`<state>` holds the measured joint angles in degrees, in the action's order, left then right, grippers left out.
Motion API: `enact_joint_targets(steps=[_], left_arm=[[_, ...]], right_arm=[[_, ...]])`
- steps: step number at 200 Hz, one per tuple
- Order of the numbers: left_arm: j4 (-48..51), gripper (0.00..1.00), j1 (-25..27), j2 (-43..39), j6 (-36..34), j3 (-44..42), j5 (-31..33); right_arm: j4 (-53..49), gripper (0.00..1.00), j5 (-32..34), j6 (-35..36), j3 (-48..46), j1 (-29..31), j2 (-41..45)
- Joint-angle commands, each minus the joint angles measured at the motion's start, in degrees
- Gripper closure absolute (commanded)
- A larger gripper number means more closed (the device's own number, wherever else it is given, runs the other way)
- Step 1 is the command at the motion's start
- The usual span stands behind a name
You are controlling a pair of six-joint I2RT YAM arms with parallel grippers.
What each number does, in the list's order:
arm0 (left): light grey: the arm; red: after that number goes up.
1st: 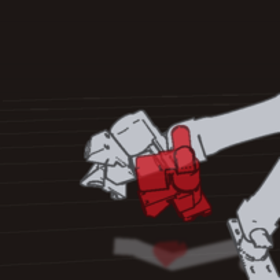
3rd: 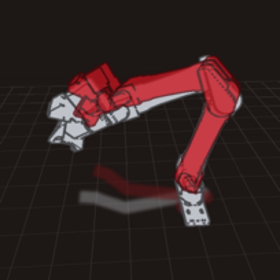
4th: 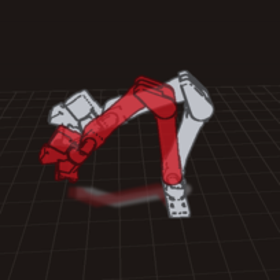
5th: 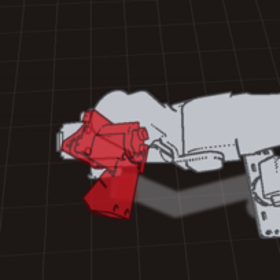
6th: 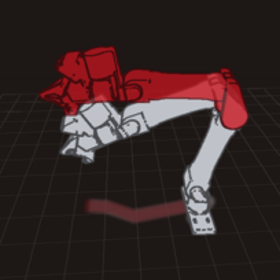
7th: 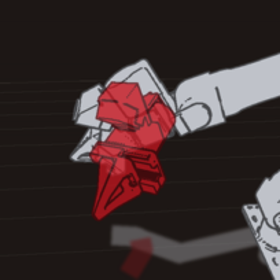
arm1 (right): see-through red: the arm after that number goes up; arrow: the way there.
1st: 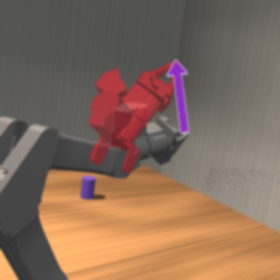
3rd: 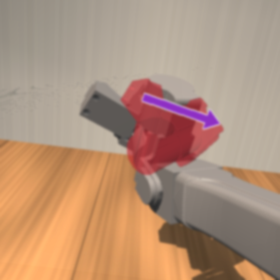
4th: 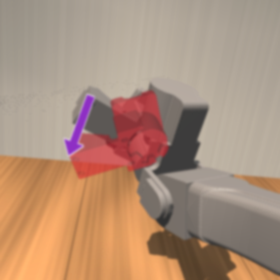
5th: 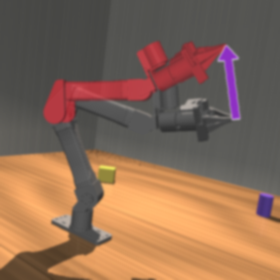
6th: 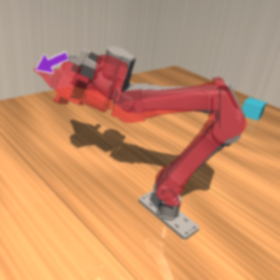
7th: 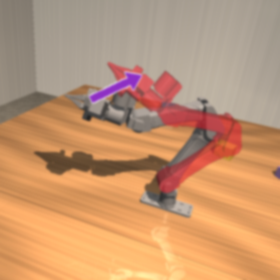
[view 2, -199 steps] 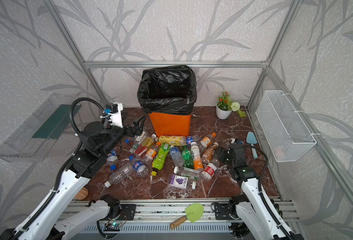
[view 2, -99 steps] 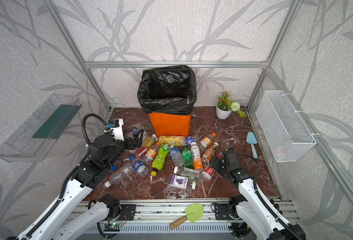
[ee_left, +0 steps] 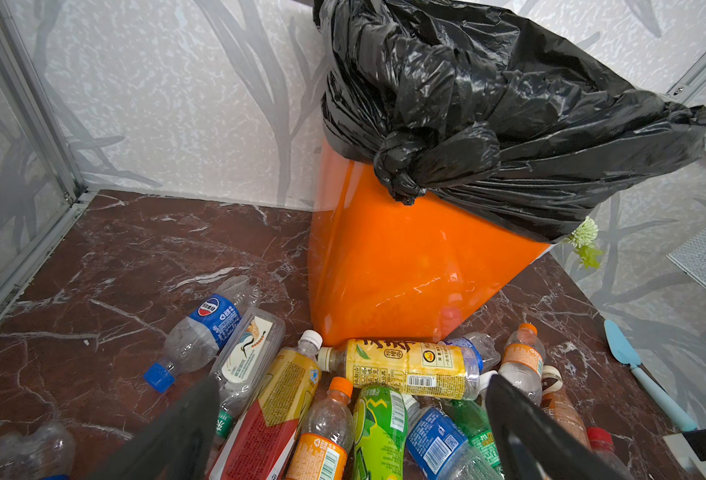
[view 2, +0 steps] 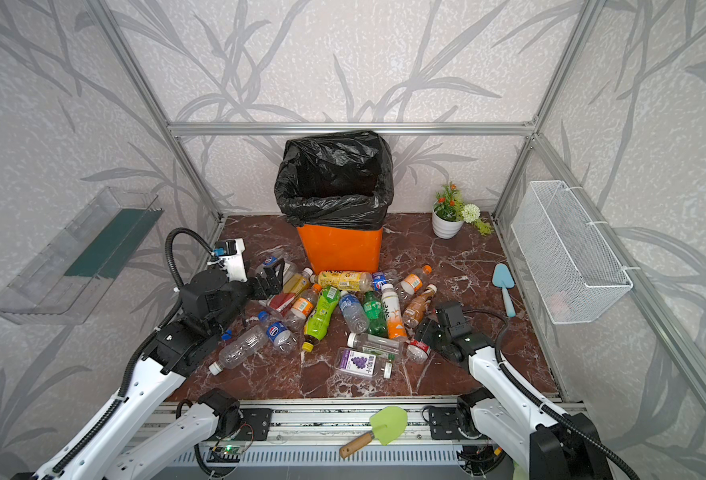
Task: Throw the plastic bottles in the bin
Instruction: 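Grasp the red-capped water bottle with the right gripper, then lift the red-capped bottle with the right gripper and drop it into the bin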
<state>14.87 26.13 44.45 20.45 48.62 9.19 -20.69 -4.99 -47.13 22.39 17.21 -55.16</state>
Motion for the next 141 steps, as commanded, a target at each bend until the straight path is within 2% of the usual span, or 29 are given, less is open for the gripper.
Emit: enact_joint_targets(steps=[1, 17, 43, 60, 106, 141], left_arm=[[0.4, 0.01, 0.0, -0.1, 1.1, -0.2, 0.9], [0.4, 0.01, 0.0, 0.2, 1.1, -0.1, 0.5], [0.4, 0.01, 0.0, 0.6, 1.1, 0.3, 0.3], [0.5, 0.01, 0.0, 0.5, 1.2, 0.3, 0.4], [0.5, 0.01, 0.0, 0.7, 1.9, -0.1, 0.9], [0.7, 0.01, 0.0, 0.6, 3.4, -1.0, 4.4]], right_arm=[[2.2, 0.22, 0.7, -1.0, -1.4, 0.2, -1.2], [3.7, 0.23, 0.1, -1.6, -2.0, 0.2, -1.9], [4.0, 0.36, 1.2, -1.6, -2.2, 0.3, -0.9], [3.2, 0.39, 2.6, -1.3, -2.0, 0.3, 1.7], [-0.1, 0.46, 8.0, 1.1, -0.8, 0.3, 15.5], [4.0, 0.48, 14.4, 4.7, 2.1, 0.3, 29.8]])
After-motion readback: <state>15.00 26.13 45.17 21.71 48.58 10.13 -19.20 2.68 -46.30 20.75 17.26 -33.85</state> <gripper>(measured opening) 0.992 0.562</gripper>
